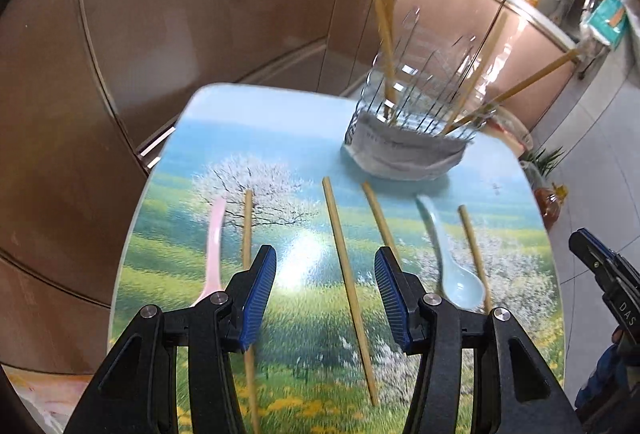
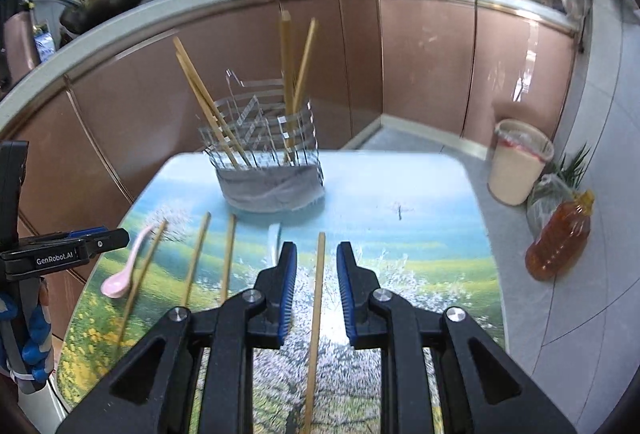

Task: Organize utensils
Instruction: 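Withdraw both tools and lower them toward the remaining bamboo chopsticks, then close the left tool on a chopstick while the right tool grasps another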

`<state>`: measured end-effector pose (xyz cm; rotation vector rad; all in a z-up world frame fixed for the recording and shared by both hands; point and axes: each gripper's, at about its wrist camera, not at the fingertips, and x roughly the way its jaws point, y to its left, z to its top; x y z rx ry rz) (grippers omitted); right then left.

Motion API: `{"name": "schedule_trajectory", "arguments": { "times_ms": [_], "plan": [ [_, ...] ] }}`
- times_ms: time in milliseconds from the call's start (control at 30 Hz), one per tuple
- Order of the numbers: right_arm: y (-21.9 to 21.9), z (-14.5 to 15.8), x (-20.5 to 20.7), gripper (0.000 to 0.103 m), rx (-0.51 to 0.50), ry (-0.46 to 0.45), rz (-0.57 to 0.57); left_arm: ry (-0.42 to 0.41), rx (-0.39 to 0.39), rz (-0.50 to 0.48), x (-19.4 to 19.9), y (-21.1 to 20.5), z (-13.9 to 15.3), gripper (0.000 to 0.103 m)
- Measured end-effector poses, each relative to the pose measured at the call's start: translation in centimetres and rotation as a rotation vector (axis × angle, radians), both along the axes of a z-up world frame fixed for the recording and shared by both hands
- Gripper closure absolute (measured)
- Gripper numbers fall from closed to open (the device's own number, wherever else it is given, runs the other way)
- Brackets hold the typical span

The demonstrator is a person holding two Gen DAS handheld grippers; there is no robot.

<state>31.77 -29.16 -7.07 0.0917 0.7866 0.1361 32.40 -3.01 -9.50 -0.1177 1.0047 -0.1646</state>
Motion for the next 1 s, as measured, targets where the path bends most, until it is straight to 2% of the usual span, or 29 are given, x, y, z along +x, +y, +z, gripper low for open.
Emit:
{"name": "schedule_trajectory", "arguments": {
  "times_ms": [133, 400, 600, 800, 900, 967, 1000],
  "plan": [
    [0.2, -2.7, 2.7, 0.083, -0.007, 0.064, 0.017, 0.046, 0.017, -0.003, 2.4, -0.7, -2.2, 0.052],
    [1.3, -8.0, 7.7, 0.083, -0.053, 0.265, 0.082, 0.172, 0.069, -0.001, 7.0, -1.9, -6.0, 0.051],
    [1.5, -9.1, 9.8, 0.083, -0.043, 0.311, 0.090, 0.257, 0.084, 0.011, 9.3, -2.0, -7.8, 0.051],
    [2.1, -9.8, 10.8, 0.083, -0.063, 0.350, 0.115, 0.264, 0.125, -0.008, 9.9, -2.5, -8.1, 0.053],
    [2.4, -9.9, 11.1, 0.083, -0.086, 0.361, 0.120, 0.258, 0.152, -0.016, 9.8, -2.9, -8.1, 0.060],
    [2.7, -9.9, 11.3, 0.084, -0.105, 0.371, 0.123, 0.251, 0.169, -0.021, 9.7, -3.3, -8.0, 0.075],
    [2.8, -9.9, 11.3, 0.084, -0.115, 0.376, 0.123, 0.251, 0.177, -0.025, 9.7, -3.5, -8.0, 0.077]
  ]
}}
